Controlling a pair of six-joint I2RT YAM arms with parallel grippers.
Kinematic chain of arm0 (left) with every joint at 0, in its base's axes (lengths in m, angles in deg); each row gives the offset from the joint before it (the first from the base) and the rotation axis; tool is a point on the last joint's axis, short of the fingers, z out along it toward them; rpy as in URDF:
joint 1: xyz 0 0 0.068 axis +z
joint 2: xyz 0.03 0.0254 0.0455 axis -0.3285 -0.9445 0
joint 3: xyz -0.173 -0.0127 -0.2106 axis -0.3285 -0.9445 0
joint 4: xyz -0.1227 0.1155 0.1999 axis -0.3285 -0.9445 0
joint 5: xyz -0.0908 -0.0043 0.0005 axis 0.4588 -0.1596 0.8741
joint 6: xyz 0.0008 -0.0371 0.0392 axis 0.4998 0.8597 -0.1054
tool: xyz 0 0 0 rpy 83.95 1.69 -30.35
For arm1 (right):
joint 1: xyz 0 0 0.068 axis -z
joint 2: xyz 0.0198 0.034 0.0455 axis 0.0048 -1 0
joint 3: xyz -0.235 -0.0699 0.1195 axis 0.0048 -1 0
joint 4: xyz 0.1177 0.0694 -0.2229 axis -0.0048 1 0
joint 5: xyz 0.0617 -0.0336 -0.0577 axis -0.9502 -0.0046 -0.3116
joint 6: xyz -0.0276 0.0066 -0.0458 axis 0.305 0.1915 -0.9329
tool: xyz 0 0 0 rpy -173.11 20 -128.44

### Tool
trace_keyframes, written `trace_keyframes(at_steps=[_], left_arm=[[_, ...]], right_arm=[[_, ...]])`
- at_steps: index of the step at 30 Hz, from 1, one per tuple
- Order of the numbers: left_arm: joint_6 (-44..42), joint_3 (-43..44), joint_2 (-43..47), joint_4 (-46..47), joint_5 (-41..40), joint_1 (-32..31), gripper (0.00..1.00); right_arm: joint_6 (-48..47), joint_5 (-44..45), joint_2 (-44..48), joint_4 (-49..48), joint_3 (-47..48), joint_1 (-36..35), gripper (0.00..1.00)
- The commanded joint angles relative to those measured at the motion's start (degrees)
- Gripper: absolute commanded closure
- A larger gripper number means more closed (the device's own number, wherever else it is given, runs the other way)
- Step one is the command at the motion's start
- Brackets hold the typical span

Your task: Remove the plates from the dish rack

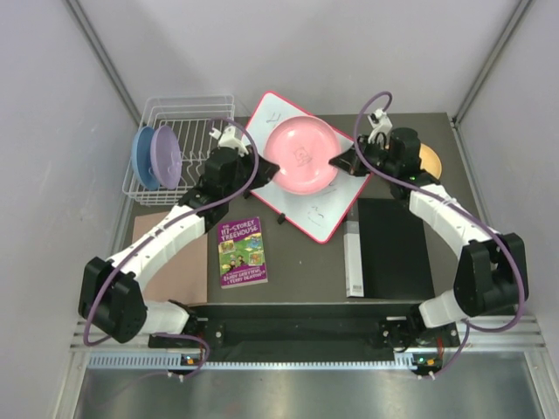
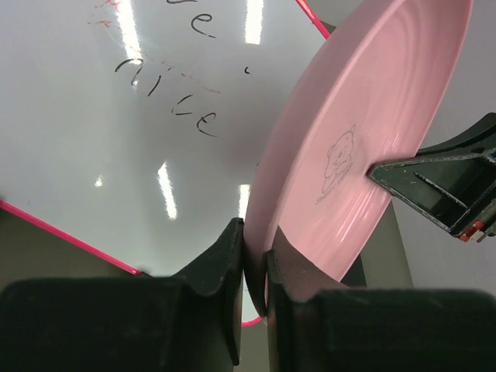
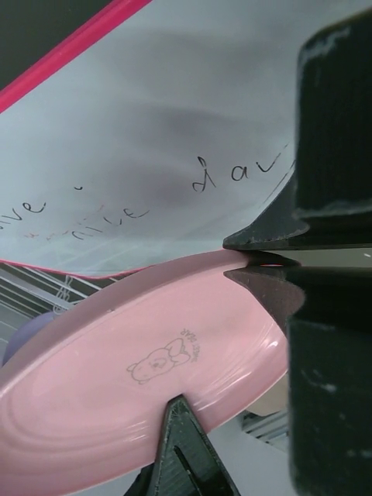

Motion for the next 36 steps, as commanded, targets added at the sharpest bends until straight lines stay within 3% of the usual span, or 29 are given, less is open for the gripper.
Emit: trace_keyframes(at_steps=[1, 3, 4, 11, 16, 19, 36], left_arm=[[-0.6, -0.3, 2.5, 4.5, 1.3, 0.1, 0.40], [-2.2, -0.9, 3.0, 4.1, -0.9, 0.1, 0.19], [-3.0, -1.3, 3.4, 3.7, -1.9, 0.1, 0.01], [-13.1, -1.9, 7.2, -1.2, -16.4, 0.1, 0.01], [-20.1, -2.9, 10.9, -1.5, -27.7, 0.1, 0.01], [-22.6, -5.0, 13.2, -0.4, -33.5, 0.1, 0.01], [-27.5, -7.9, 15.1, 2.3, -38.7, 0.2, 0.01]], right_arm=[[-4.5, 5.1, 6.7, -1.0, 0.6, 0.5, 1.00], [-5.6, 10.6, 9.7, 1.7, 1.4, 1.0, 1.00], [-6.6, 12.5, 10.8, 2.9, 1.6, 1.9, 1.00], [-8.0, 26.1, 18.8, 9.3, 2.0, 12.1, 1.00], [-7.5, 27.2, 17.2, 13.4, 2.7, 24.8, 1.00], [-7.2, 25.7, 13.3, 13.5, 3.4, 28.9, 1.00], [-5.4, 14.3, -13.8, 10.8, 10.3, 37.3, 1.00]])
